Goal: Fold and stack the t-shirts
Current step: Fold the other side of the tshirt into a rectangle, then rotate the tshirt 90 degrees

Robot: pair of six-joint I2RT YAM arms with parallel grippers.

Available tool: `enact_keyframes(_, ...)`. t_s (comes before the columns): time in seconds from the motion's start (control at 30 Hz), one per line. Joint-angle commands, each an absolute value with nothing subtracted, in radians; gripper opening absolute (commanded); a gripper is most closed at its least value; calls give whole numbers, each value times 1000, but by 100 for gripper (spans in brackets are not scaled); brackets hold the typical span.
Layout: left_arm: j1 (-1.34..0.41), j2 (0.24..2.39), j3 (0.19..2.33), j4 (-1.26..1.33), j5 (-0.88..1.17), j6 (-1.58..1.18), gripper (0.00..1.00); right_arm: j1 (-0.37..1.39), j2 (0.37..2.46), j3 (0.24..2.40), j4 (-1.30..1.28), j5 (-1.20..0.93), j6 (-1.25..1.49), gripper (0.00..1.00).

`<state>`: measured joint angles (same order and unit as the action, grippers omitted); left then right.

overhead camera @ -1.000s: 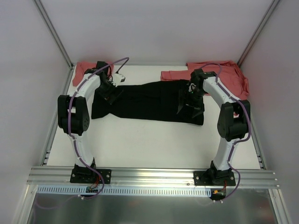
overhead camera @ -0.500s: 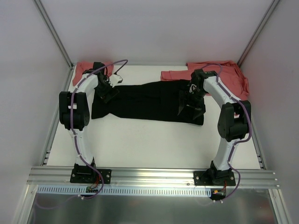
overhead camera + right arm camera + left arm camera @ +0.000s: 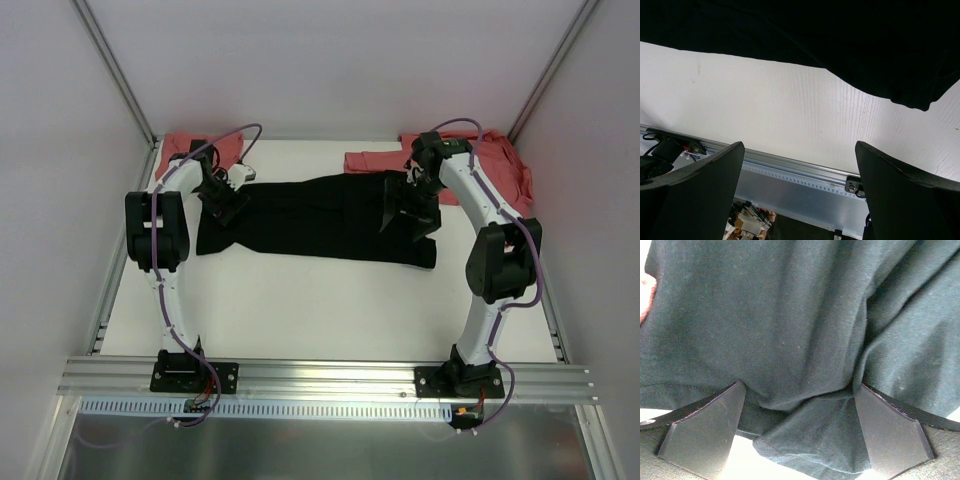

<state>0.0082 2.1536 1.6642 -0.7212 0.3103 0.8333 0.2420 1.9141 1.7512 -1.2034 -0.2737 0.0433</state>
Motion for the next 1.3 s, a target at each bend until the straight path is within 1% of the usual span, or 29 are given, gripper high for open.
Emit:
enact_keyframes(0.0,14,2192,1687,-805,468,857,92,241,1910,1793,-1252,-281,55,99)
enact_keyframes(0.1,14,2206,1689,-819,480,838,92,241,1919,1798,-1244,-281,60,100)
enact_keyframes(0.33,15,2180,1651,-808,450,827,91,241,2049,1896,-1200,-288,87,99)
enact_keyframes(0.6,17,2146,1606,-796,433,828,92,241,2143,1810,-1037,-295,133,99)
enact_keyframes(0.83,15,2145,1601,-798,416,821,91,236,2244,1827,-1003,-276,147,99)
enact_keyframes(1.07,5,2118,1543,-811,387,769,91,218,2347,1948,-1006,-279,170,99)
enact_keyframes(1.1,-27,2111,1517,-822,385,761,90,213,2371,1989,-1008,-285,170,99)
enact_keyframes(1.17,-37,2105,1488,-828,385,730,88,204,2396,2034,-1012,-294,182,100)
enact_keyframes(1.27,-51,2082,1416,-824,387,692,88,193,2437,2104,-1008,-310,195,99)
